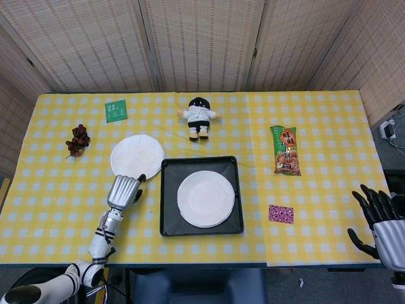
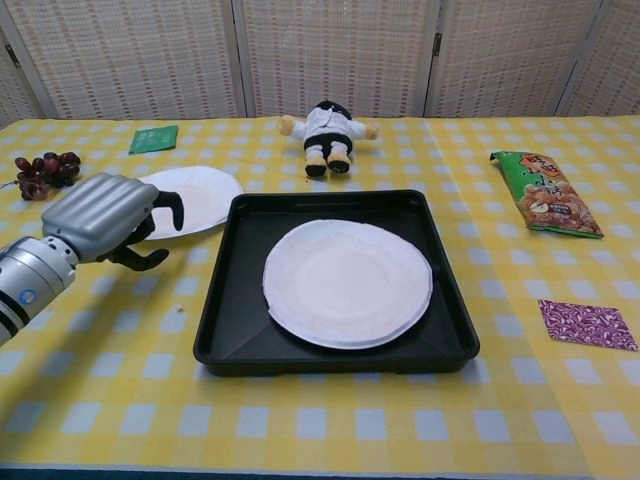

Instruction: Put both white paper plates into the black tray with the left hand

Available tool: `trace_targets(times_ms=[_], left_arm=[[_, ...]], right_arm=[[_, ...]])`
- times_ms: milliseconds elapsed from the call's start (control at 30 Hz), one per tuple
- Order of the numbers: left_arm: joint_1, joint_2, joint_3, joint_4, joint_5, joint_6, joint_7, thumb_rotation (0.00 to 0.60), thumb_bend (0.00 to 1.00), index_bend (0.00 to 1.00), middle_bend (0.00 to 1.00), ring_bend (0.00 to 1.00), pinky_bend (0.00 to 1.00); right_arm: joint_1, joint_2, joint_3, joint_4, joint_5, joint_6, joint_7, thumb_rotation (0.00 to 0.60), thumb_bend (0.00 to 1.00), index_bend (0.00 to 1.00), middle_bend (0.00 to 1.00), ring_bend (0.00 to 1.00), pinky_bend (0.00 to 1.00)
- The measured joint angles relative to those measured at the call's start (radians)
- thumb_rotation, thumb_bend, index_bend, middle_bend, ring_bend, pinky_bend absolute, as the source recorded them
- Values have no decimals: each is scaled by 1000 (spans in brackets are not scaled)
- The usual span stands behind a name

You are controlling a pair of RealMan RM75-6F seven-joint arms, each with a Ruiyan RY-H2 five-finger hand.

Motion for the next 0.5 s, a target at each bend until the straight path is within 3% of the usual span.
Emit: trace_targets(times_ms=[500], left_arm=[[-49,-88,-20,233,-39,-54,-73,600,379,463,1000,1000,1000]], right_arm=[[11,-5,12,0,34,-32,-12,600,367,0,0,0,0]])
